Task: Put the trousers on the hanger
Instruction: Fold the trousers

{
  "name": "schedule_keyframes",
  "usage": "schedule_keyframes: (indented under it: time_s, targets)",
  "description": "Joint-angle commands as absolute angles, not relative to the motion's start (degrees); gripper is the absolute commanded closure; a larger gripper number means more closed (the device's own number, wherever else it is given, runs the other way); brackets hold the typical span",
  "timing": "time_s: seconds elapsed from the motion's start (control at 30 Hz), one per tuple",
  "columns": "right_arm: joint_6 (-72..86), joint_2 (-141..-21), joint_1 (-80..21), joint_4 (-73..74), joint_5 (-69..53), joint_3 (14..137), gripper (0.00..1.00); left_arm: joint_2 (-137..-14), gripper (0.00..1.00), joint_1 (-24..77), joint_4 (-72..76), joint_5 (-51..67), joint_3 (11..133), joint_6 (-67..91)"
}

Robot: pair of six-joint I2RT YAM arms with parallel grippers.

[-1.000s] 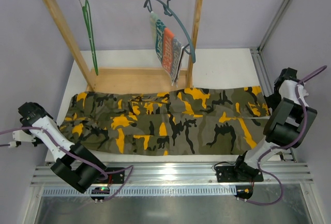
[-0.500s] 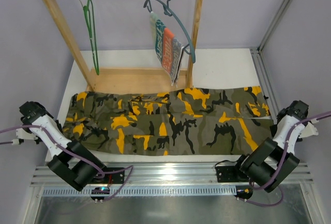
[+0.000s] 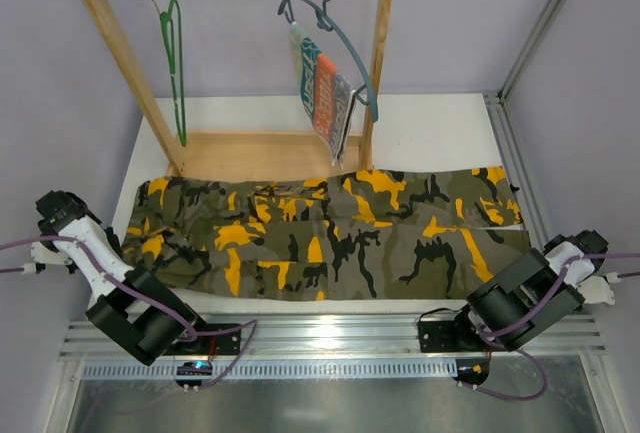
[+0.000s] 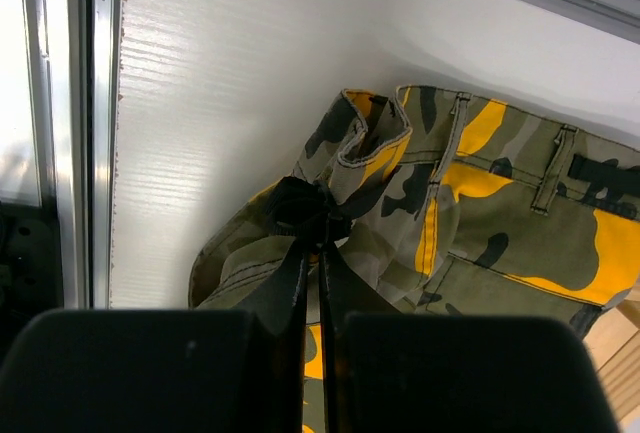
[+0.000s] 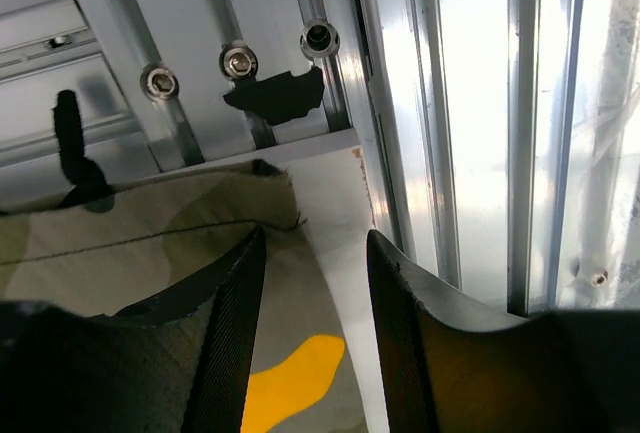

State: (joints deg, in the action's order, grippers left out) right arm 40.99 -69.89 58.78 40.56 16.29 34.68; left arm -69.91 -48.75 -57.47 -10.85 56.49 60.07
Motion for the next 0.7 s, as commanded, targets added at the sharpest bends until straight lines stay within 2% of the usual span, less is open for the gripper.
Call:
schedule_keyframes:
  time_s: [0.0, 0.2, 0.27, 0.3, 0.47, 0.67]
  targets:
    - [42.45, -72.15, 59.24, 35.42, 17.74, 33.67, 0.51, -69.7, 0.99, -48.43, -57.57, -10.81, 58.71, 61.61]
    - [41.49, -72.34, 59.24, 30.5, 18.72, 31.47, 0.52, -68.82, 0.99, -48.52, -57.22, -11.34, 58.71, 62.58]
    - [40.87, -71.2, 59.15, 29.97, 19.07, 31.55, 0.57, -68.64, 0.99, -48.51, -57.04, -11.95, 58.8, 62.49]
    - [41.04, -70.76, 59.24, 29.88, 19.51, 31.38, 0.6, -68.47, 0.99, -48.52, -57.04, -12.04, 58.62, 62.4]
    - [39.2, -67.16, 59.15, 30.58, 18.02, 32.34, 0.96, -66.71, 0.99, -48.51, -57.21, -12.39, 57.39, 62.93]
    - [38.66, -59.59, 56.88, 43.02, 23.19, 43.57, 0.96, -65.48, 1.0, -48.52, -60.64, -16.25, 60.46, 63.11]
